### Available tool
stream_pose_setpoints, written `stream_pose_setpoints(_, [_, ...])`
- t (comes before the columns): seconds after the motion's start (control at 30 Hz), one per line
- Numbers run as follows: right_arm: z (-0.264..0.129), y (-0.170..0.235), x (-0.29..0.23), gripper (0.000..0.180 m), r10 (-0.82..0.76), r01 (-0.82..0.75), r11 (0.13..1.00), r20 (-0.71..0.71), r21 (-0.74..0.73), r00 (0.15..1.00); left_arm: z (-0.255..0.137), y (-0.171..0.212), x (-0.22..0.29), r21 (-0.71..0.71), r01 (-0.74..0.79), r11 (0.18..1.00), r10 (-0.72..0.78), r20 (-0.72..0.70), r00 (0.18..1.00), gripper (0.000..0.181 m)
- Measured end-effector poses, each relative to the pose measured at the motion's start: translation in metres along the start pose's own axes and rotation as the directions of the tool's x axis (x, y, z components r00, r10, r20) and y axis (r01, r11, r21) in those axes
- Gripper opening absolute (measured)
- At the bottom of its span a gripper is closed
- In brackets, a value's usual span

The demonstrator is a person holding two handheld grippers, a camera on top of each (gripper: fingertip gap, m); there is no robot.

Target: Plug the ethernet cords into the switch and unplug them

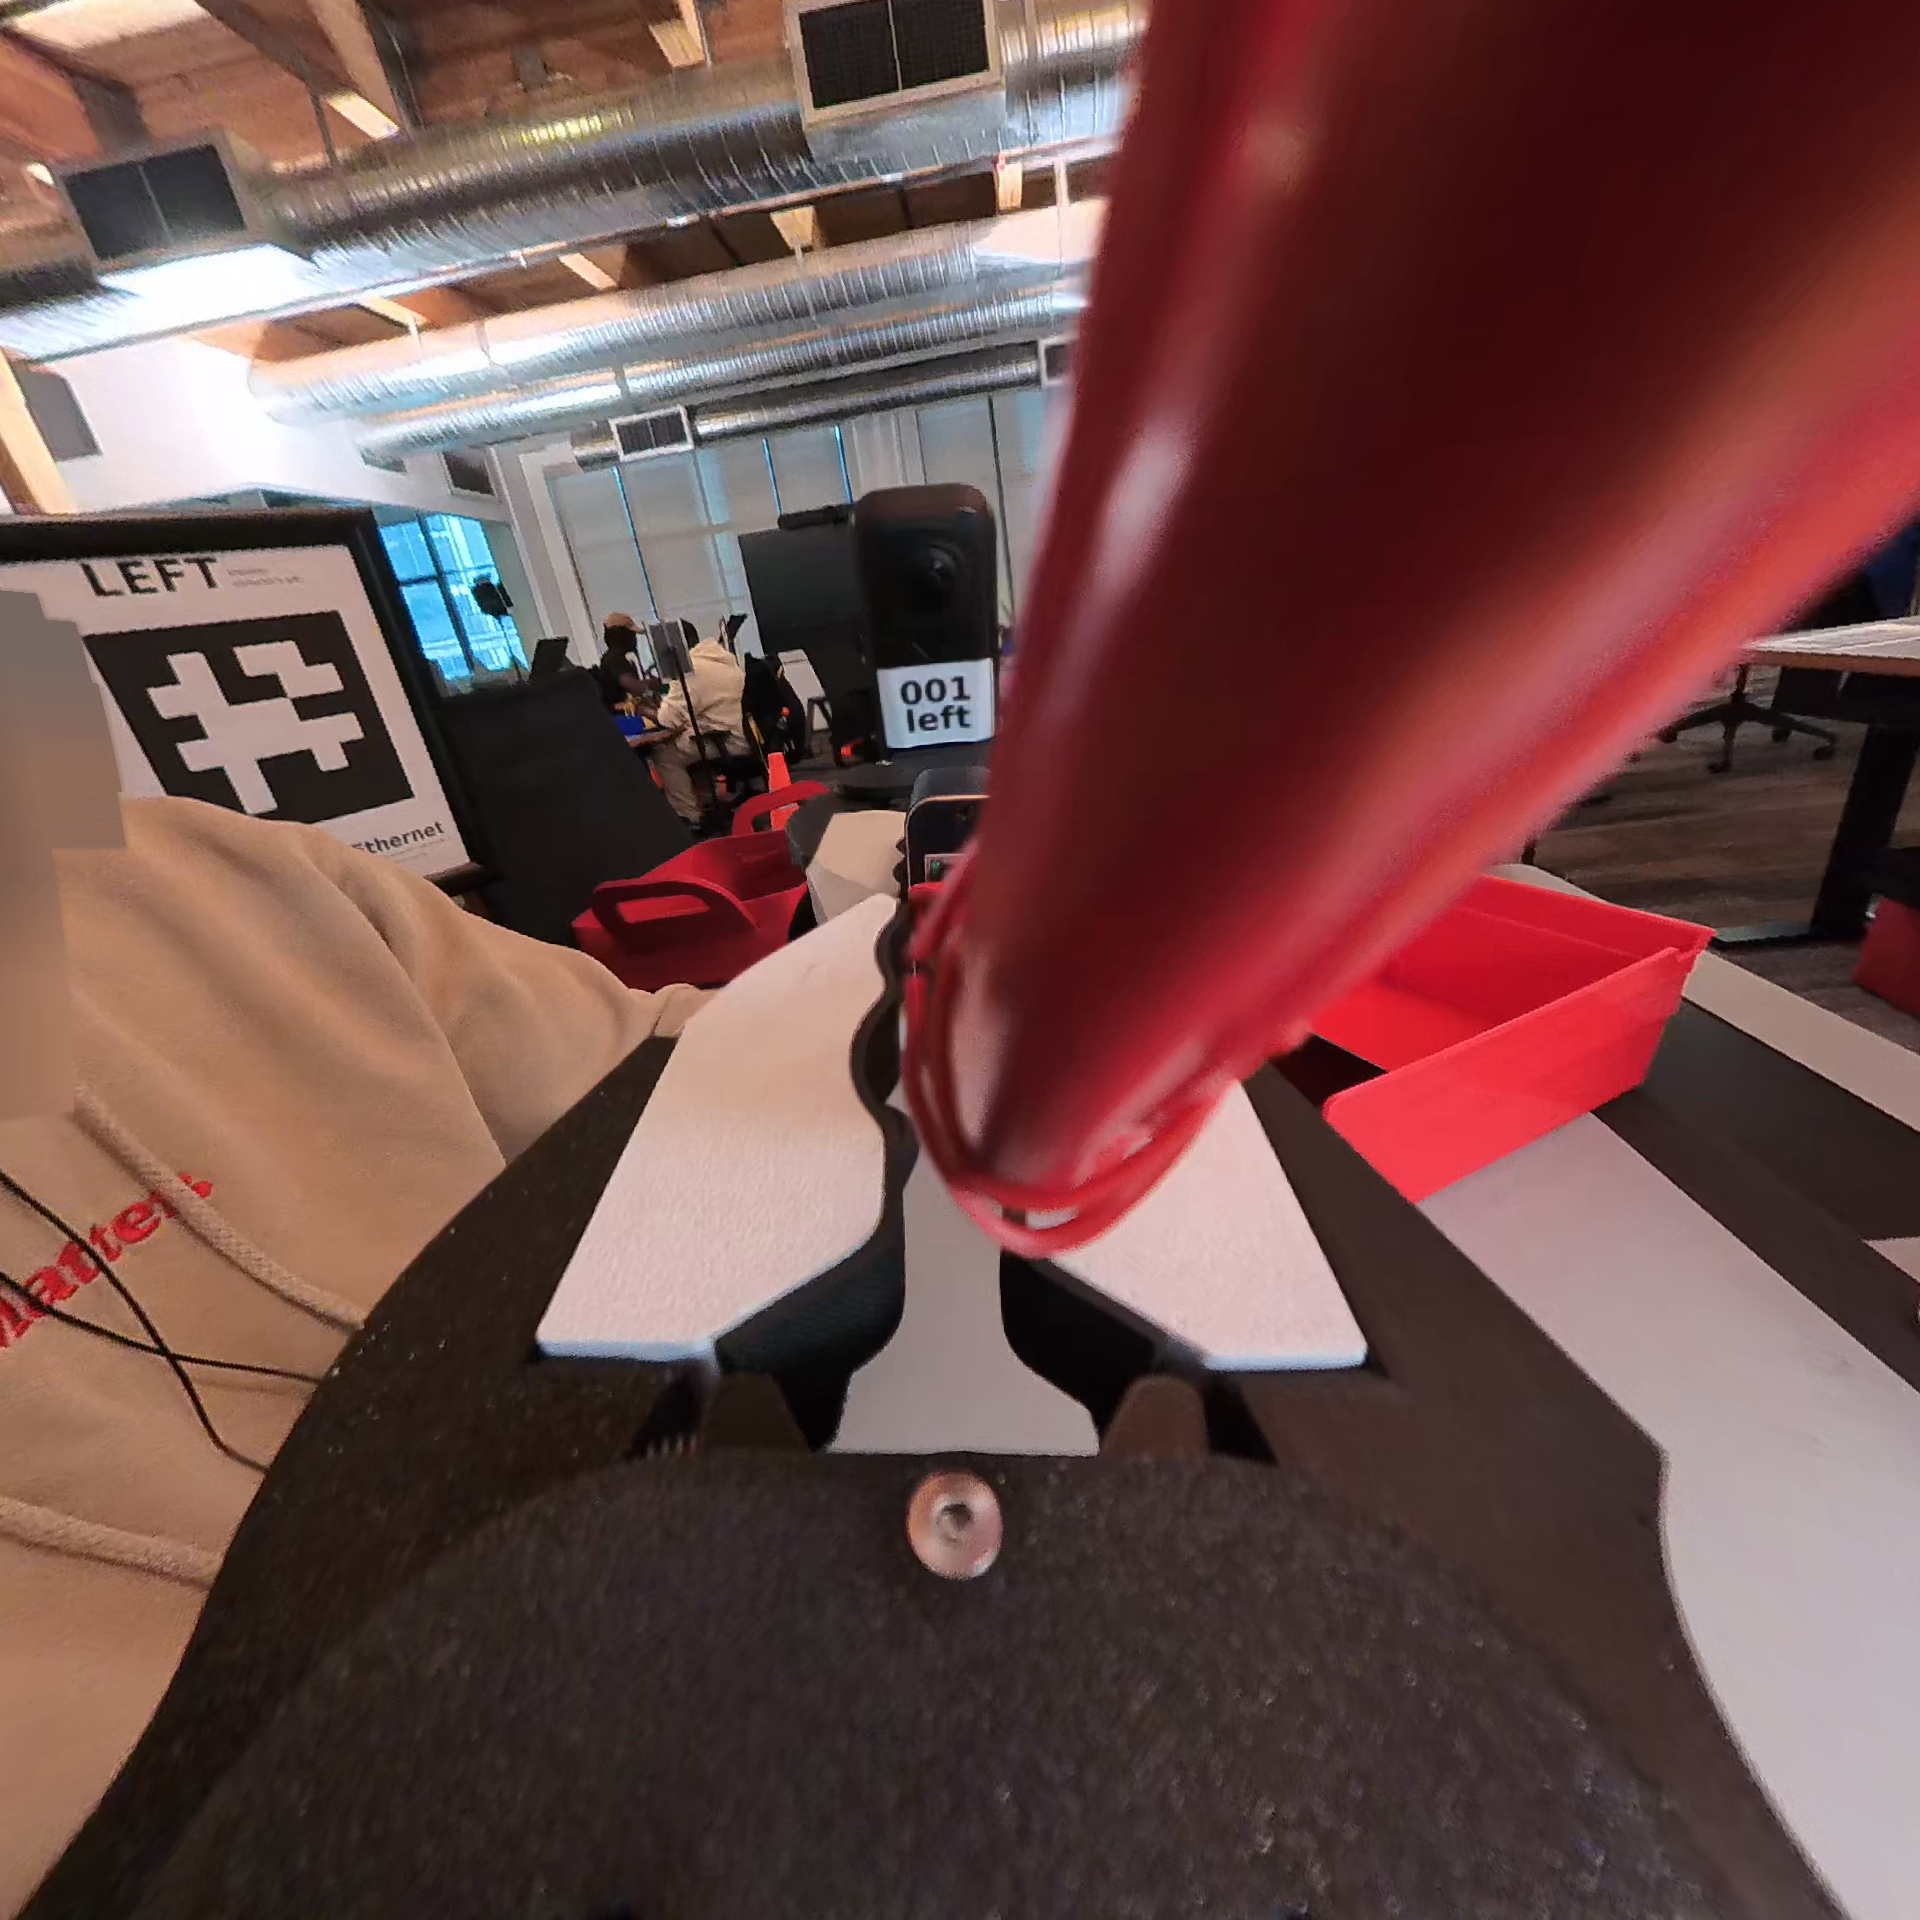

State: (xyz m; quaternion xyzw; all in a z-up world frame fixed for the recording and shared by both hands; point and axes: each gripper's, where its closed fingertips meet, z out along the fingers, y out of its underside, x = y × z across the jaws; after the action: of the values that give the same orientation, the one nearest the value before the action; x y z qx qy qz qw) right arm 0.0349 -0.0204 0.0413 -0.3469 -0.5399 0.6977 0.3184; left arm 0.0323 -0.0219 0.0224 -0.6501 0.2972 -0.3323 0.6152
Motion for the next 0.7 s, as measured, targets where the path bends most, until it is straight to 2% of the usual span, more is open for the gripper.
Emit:
stream_pose_setpoints(0.17, [-0.001, -0.002, -0.001, 0.015, 0.033, -0.034, 0.999, 0.027, 0.035, 0.999, 0.001, -0.001, 0.001, -0.002, 0.001, 1.0, -0.001, 0.013, 1.0, 0.027])
stream_pose_setpoints(0.53, [0.0, 0.003, 0.012, 0.015, 0.0, -0.001, 1.0, -0.09, -0.013, 0.996, -0.001, 0.0, -0.008, -0.037, -0.045, 0.998, 0.049, 0.109, 0.993, 0.027])
stream_pose_setpoints(0.7, [0.0, -0.001, 0.01, 0.014, -0.018, 0.016, 1.0, -0.099, -0.025, 0.995, 0.0, -0.003, -0.006, -0.002, -0.004, 1.0, 0.004, 0.068, 0.998, 0.027])
